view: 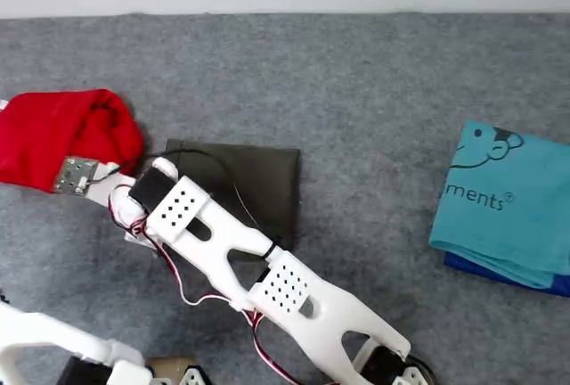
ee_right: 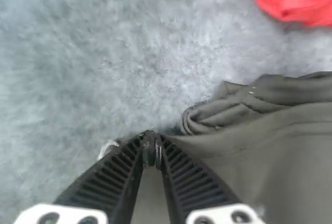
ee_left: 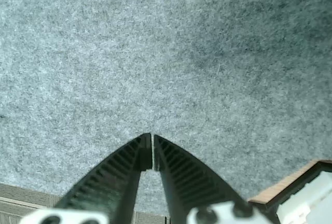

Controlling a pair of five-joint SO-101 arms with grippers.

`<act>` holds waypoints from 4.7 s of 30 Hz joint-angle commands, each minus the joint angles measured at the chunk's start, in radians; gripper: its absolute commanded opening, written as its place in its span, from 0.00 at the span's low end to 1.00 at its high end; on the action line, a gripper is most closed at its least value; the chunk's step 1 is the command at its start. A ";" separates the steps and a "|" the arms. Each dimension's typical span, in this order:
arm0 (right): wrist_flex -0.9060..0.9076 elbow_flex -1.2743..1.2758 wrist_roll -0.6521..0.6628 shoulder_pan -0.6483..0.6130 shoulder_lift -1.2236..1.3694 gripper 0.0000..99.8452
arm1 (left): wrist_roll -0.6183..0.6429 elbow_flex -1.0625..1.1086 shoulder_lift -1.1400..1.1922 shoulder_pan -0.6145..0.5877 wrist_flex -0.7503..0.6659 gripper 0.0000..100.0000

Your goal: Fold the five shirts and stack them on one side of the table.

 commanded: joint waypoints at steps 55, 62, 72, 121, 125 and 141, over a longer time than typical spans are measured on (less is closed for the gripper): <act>0.053 0.545 -0.580 0.424 -0.403 0.33 | -0.008 -0.010 -0.032 -0.002 -0.009 0.02; -0.007 0.545 -0.580 0.424 -0.240 0.33 | -0.008 -0.005 -0.032 -0.006 -0.011 0.02; 0.053 0.543 -0.420 0.504 -0.206 0.02 | -0.008 -0.010 -0.032 -0.003 -0.009 0.02; 0.094 -0.049 0.201 0.682 -0.246 0.10 | -0.008 -0.013 -0.032 0.003 -0.011 0.02; 0.096 0.075 0.121 0.650 -0.274 0.03 | -0.009 -0.013 -0.032 0.003 -0.011 0.02; 0.081 0.667 -0.175 0.524 -0.440 0.01 | -0.009 -0.045 -0.032 0.003 -0.008 0.02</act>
